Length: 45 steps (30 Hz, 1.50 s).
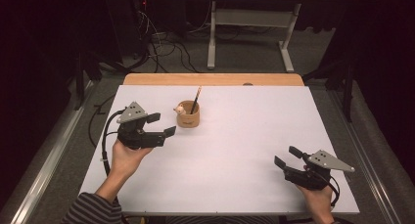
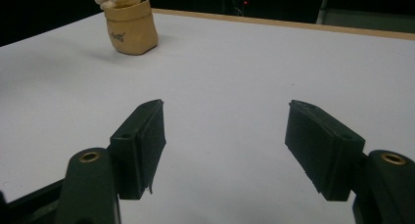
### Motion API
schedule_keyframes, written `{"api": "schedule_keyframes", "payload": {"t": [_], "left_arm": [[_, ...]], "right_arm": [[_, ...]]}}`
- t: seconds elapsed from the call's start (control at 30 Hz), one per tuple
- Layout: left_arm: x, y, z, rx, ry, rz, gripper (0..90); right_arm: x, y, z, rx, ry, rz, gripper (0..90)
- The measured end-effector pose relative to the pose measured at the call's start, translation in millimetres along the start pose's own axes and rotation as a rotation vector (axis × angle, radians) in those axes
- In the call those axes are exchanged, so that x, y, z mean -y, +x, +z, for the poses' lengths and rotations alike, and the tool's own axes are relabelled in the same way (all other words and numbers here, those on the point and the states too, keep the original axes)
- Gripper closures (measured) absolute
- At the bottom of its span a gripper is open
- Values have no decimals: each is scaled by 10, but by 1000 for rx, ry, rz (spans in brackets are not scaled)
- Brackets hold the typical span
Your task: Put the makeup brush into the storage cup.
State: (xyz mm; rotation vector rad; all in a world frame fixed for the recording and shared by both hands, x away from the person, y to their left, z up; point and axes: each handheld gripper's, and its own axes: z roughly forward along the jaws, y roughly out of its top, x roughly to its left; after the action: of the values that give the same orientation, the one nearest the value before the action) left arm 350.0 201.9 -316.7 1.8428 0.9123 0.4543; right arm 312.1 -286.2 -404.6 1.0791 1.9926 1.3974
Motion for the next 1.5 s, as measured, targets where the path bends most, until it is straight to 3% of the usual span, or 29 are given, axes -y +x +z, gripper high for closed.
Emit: {"api": "schedule_keyframes", "payload": {"t": [0.67, 1.5], "left_arm": [[179, -12, 20, 12, 7, -27, 267], [259, -21, 112, 7, 15, -42, 266]], "right_arm": [[1, 2, -8, 0, -1, 8, 331], [1, 3, -9, -3, -5, 6, 330]]}}
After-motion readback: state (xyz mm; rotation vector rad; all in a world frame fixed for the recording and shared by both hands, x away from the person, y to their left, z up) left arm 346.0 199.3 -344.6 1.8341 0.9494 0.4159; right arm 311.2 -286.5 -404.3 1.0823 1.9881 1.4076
